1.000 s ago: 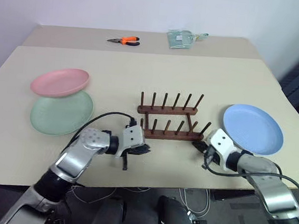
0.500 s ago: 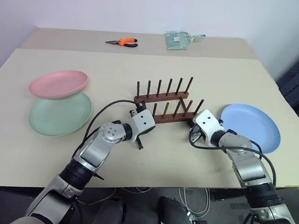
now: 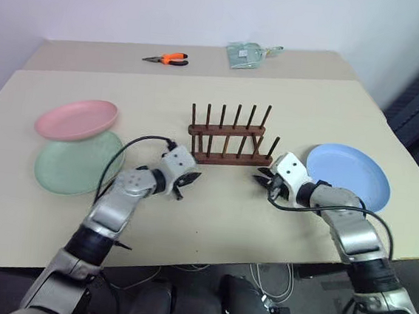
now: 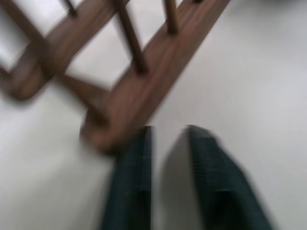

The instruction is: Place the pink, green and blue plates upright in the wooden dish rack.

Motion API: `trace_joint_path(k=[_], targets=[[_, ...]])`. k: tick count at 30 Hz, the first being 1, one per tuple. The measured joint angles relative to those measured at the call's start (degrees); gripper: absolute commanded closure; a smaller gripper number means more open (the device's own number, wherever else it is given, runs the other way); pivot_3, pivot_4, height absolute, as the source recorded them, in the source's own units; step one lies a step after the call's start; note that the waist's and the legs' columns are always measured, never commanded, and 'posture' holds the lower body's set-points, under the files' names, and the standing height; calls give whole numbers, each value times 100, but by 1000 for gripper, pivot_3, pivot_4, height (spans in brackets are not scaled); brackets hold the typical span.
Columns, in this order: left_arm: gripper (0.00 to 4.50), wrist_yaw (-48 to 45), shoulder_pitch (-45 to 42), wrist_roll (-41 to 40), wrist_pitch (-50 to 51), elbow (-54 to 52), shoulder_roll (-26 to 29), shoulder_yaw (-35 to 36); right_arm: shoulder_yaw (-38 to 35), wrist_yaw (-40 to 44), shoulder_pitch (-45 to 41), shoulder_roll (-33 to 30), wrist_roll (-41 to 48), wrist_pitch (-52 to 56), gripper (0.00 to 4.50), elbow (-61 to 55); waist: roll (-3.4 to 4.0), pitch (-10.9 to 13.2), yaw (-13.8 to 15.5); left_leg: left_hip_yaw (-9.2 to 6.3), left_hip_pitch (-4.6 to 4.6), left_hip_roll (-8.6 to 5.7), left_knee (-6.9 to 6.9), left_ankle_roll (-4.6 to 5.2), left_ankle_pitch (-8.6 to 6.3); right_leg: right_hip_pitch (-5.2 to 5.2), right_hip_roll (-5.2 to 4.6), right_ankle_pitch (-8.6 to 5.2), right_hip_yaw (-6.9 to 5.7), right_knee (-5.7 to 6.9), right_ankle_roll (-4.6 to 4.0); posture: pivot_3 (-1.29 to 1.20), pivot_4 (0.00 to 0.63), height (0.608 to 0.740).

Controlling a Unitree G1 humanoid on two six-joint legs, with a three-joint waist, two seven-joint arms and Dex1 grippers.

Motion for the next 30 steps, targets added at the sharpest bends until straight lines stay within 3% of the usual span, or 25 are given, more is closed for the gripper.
trace_joint_path(k=[4,7,11,14,21,24,30], targets=[[14,23,118,-1414,679,-797,39,1529,-249,197,-37,-136,456,396,326,-799,-13,7,62,-10,-22,-1,17,-4,2,-10,0,-2,-7,0,2,0,150,740],[14,864,-388,-1729,855,-652,160,2706,-246,327,-59,-214,574,476,326,-1006,-16,7,86,-14,-14,-6,19,-4,2,8,-2,-18,-11,-7,-5,0,150,740],[14,3517,-1751,-1518,1322,258,4,4306,-153,387,-284,-197,567,421,326,-944,-31,11,59,-17,-12,-10,16,-7,3,8,-3,-3,-12,-10,18,0,150,740],[14,4739,-2078,-1722,1636,146,-485,5103,-67,415,-308,-194,492,337,326,-735,-36,8,67,-16,-23,-13,11,-13,2,1,-9,6,-11,-18,14,0,150,740],[14,6500,-2257,-3322,2887,-817,-1575,6361,52,477,-313,-167,393,140,326,-514,-74,19,78,-17,-25,-17,15,-31,7,0,-12,8,-11,-18,16,0,150,740],[14,7136,-2258,-3855,3133,-923,-1691,6708,52,482,-314,-167,339,65,326,-390,-74,20,72,-18,-22,-15,14,-37,11,1,-6,8,-11,-14,16,0,150,740],[14,7779,-2245,-4313,3197,-866,-1683,6744,149,445,-396,-120,159,-89,326,-162,-75,20,81,-16,-22,-15,15,-41,13,1,-6,8,-10,-14,14,0,150,740]])
